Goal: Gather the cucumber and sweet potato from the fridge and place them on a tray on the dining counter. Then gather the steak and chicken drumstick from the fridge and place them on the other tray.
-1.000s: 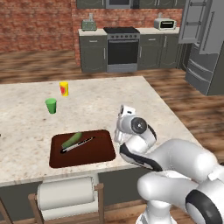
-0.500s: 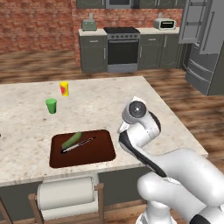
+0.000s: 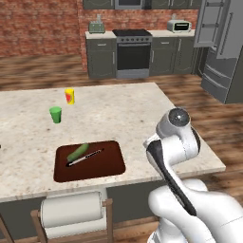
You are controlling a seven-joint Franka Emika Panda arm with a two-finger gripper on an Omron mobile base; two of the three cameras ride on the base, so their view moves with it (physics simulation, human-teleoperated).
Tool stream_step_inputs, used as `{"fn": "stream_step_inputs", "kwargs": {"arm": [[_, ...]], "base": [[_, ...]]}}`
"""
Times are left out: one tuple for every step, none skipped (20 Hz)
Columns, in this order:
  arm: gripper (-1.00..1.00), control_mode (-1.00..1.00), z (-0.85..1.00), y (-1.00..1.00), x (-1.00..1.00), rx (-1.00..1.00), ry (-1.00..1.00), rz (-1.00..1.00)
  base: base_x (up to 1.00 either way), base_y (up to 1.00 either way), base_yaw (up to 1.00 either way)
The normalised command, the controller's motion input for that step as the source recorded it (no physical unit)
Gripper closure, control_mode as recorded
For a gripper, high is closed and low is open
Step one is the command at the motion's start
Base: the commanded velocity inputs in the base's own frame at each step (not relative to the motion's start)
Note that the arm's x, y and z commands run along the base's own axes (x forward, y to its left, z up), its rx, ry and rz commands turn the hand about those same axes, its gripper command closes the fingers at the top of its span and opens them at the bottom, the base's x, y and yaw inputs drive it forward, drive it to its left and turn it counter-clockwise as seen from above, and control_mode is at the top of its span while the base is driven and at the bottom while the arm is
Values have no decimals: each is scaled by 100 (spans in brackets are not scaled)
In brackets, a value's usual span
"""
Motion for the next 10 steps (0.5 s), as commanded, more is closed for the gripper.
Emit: {"fn": "stream_step_inputs", "kwargs": {"arm": [[-100, -100, 0, -38, -54, 35, 0, -3], [-100, -100, 0, -34, -50, 34, 0, -4], [-100, -100, 0, -30, -55, 32, 0, -5], [-100, -100, 0, -26, -59, 31, 2, -4], [-100, -100, 0, -31, -65, 31, 3, -6], [-100, -100, 0, -35, -67, 33, 4, -6], [-100, -100, 0, -35, -69, 31, 1, -6], [-100, -100, 0, -24, -54, 28, 3, -12], [-100, -100, 0, -9, -40, 19, 4, -16], [-100, -100, 0, 0, -31, 12, 0, -19]], "base": [[0, 0, 0], [0, 0, 0], [0, 0, 0], [0, 0, 0], [0, 0, 0], [0, 0, 0], [0, 0, 0], [0, 0, 0], [0, 0, 0], [0, 0, 0]]}}
